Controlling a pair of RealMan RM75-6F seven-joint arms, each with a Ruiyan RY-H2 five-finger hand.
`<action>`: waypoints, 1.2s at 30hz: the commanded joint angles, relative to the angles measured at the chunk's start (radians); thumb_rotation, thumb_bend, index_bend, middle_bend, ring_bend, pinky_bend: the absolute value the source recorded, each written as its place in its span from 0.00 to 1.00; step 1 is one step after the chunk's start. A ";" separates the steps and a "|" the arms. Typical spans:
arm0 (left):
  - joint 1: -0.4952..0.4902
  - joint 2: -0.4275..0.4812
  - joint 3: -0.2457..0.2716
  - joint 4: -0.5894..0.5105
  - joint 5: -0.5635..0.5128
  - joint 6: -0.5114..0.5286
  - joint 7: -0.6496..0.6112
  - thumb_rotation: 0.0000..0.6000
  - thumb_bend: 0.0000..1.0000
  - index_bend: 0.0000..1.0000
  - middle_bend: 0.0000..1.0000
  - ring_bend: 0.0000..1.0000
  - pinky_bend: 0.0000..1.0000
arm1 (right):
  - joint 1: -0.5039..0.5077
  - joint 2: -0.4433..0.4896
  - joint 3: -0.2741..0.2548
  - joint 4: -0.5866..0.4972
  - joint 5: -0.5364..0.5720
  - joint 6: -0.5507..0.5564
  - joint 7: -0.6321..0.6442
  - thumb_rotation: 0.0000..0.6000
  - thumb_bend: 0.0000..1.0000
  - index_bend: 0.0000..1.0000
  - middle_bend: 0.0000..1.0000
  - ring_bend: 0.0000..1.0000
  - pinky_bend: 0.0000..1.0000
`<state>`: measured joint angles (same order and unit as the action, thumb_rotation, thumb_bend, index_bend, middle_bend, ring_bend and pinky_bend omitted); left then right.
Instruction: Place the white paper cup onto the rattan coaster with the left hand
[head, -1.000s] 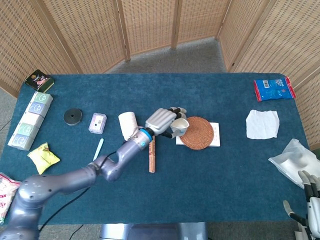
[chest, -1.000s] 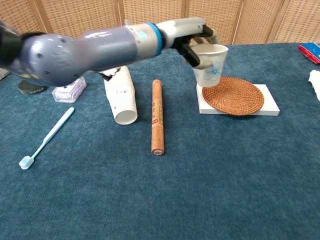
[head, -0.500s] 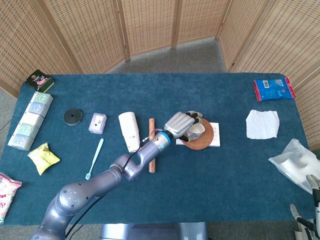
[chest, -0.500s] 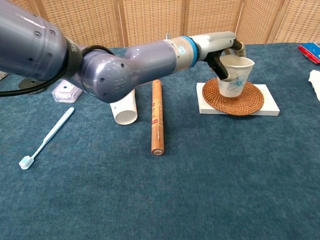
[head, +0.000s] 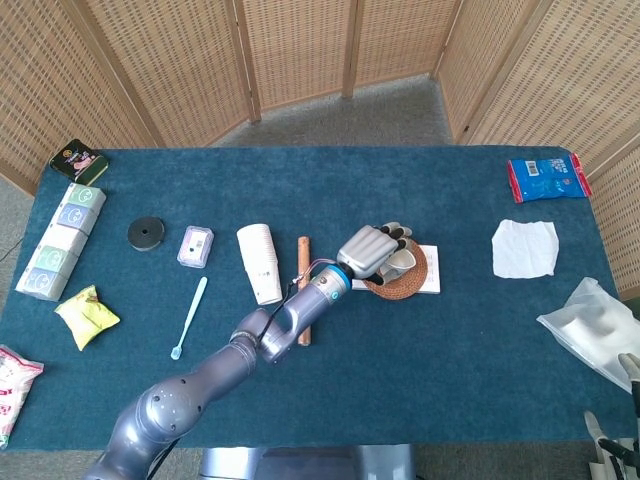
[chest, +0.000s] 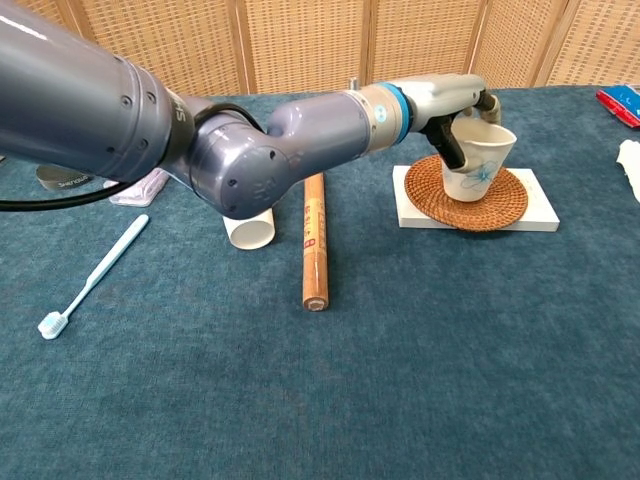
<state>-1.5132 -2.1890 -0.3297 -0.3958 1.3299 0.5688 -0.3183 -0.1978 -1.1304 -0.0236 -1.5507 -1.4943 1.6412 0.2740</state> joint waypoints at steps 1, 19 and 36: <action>-0.010 -0.018 0.011 0.030 0.009 -0.006 -0.014 0.89 0.49 0.30 0.16 0.13 0.36 | -0.002 0.002 -0.002 0.003 0.005 -0.010 0.006 1.00 0.35 0.03 0.00 0.00 0.00; -0.007 -0.004 0.045 0.022 0.034 0.006 -0.047 0.89 0.48 0.00 0.00 0.00 0.00 | -0.008 0.005 0.003 0.011 0.004 -0.023 0.030 1.00 0.36 0.04 0.00 0.00 0.00; 0.220 0.334 0.042 -0.517 0.023 0.331 0.210 0.91 0.48 0.00 0.00 0.00 0.00 | 0.058 0.002 0.058 -0.006 0.114 -0.155 -0.066 1.00 0.36 0.03 0.00 0.00 0.00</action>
<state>-1.3976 -2.0089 -0.2964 -0.6801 1.3625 0.8117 -0.2510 -0.1672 -1.1199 0.0182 -1.5594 -1.4126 1.5304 0.2442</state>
